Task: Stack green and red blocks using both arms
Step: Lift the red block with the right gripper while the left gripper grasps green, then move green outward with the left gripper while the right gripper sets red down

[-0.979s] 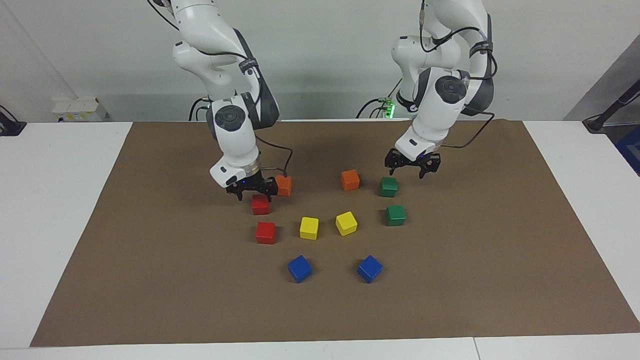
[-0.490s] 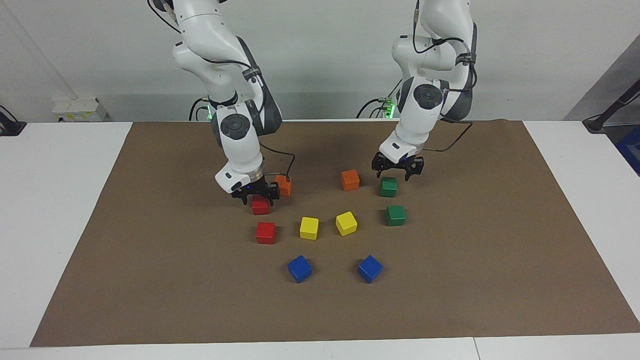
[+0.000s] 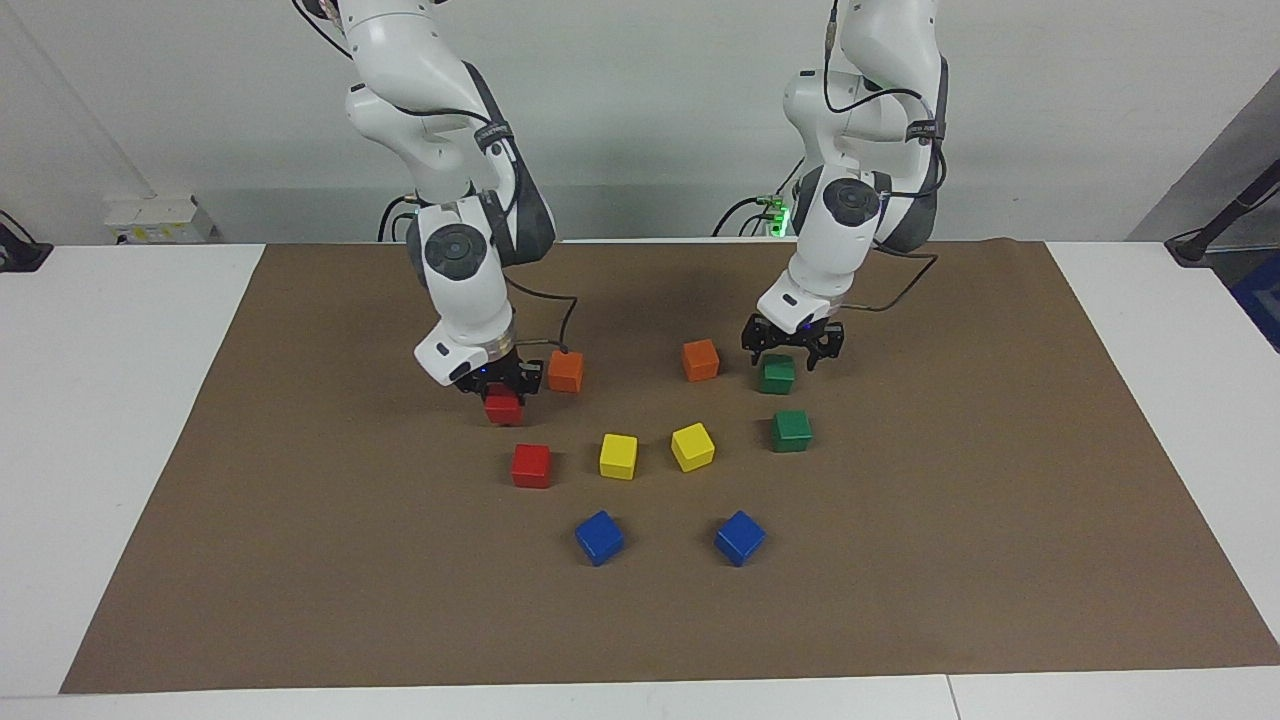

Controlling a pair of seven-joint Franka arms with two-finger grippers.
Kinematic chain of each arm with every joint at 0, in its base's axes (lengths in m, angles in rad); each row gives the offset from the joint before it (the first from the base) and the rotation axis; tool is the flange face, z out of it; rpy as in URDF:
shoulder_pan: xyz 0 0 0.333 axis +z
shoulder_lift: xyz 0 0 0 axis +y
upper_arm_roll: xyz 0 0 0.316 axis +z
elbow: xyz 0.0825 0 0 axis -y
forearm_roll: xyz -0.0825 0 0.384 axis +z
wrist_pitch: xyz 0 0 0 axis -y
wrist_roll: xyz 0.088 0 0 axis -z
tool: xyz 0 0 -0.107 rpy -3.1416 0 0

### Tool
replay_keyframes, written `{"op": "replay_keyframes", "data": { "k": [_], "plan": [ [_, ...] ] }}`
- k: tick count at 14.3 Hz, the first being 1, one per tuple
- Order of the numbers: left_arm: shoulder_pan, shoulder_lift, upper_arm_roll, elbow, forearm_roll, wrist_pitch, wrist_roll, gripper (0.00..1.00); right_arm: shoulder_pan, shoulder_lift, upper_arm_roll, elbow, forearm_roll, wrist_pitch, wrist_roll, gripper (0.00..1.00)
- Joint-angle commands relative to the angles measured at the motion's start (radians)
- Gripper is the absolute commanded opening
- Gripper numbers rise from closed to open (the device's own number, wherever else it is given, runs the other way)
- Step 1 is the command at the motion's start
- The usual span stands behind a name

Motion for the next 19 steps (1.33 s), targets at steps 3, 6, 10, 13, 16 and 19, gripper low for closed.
{"op": "replay_keyframes", "data": {
  "k": [3,6,10,13,16,19],
  "plan": [
    [-0.021,0.028,0.014,-0.012,-0.001,0.051,-0.008,1.0,-0.197,0.017,0.004,0.092,0.002,-0.013,-0.342,0.0],
    [-0.023,0.057,0.015,0.007,0.012,0.054,-0.002,1.0,-0.262,0.026,0.003,0.079,-0.009,0.021,-0.389,0.0],
    [-0.027,0.072,0.015,0.01,0.013,0.054,-0.002,1.0,-0.296,0.057,0.003,0.073,-0.014,0.049,-0.392,0.0],
    [-0.027,0.072,0.015,0.011,0.013,0.054,-0.004,0.97,-0.299,0.083,0.001,0.067,-0.012,0.067,-0.401,0.0],
    [-0.027,0.072,0.015,0.008,0.015,0.053,-0.005,0.72,-0.308,0.104,0.001,0.061,-0.012,0.084,-0.399,0.0],
    [-0.036,0.074,0.015,0.007,0.019,0.048,-0.005,0.17,-0.313,0.121,0.001,0.052,-0.012,0.107,-0.398,0.0]
  ]
}}
